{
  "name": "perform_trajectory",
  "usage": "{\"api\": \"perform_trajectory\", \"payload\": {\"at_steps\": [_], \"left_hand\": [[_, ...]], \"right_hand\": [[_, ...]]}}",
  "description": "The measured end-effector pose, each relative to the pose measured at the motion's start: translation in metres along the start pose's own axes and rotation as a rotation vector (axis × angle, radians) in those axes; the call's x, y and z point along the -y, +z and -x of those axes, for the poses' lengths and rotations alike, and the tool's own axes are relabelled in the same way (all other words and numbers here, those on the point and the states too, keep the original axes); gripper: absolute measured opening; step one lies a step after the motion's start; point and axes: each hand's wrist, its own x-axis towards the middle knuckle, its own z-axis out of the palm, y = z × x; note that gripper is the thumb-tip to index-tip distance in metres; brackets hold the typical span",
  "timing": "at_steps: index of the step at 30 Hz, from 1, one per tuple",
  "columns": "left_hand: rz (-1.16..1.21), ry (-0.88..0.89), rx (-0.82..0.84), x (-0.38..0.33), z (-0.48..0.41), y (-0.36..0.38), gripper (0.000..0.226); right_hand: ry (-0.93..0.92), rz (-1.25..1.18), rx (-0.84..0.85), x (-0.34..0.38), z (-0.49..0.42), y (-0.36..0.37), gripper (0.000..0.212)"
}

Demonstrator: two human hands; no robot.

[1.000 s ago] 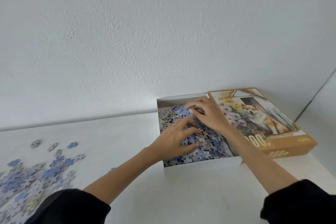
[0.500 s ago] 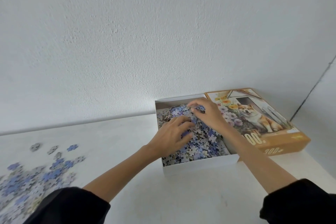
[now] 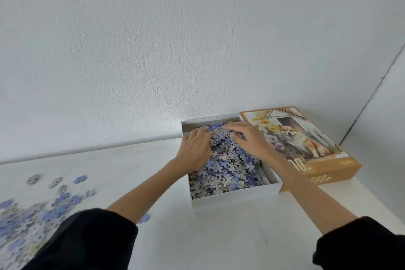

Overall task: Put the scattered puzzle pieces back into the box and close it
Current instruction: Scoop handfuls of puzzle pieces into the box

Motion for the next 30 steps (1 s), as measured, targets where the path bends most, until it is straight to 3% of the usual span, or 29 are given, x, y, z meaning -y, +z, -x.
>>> {"api": "perform_trajectory", "payload": {"at_steps": [3, 7, 12, 15, 18, 23, 26, 30], "left_hand": [[0.116, 0.027, 0.080, -0.009, -0.003, 0.004, 0.051], [-0.102, -0.052, 0.169, -0.005, -0.010, 0.013, 0.057], [-0.235, -0.134, 0.119, -0.010, -0.017, 0.003, 0.056], [-0.130, -0.023, 0.121, -0.012, -0.016, 0.009, 0.049], [-0.107, -0.061, 0.224, -0.005, -0.014, 0.014, 0.052], [-0.158, -0.181, 0.228, 0.003, -0.018, 0.006, 0.048], [-0.133, -0.163, 0.122, -0.003, -0.015, 0.006, 0.045], [-0.072, -0.079, 0.183, -0.009, -0.008, 0.012, 0.050]], "right_hand": [[-0.004, 0.123, 0.111, -0.002, 0.003, 0.010, 0.040], [0.083, 0.220, 0.210, 0.000, -0.002, 0.011, 0.048], [0.135, 0.219, -0.002, 0.016, -0.015, 0.009, 0.036], [0.090, 0.252, 0.092, 0.014, -0.014, 0.014, 0.039], [0.130, 0.328, 0.176, 0.008, -0.007, 0.021, 0.045], [0.212, 0.378, 0.048, 0.015, -0.006, 0.015, 0.038], [0.209, 0.253, -0.023, 0.017, -0.003, 0.008, 0.034], [0.092, 0.380, 0.211, 0.007, 0.007, 0.006, 0.043]]}}
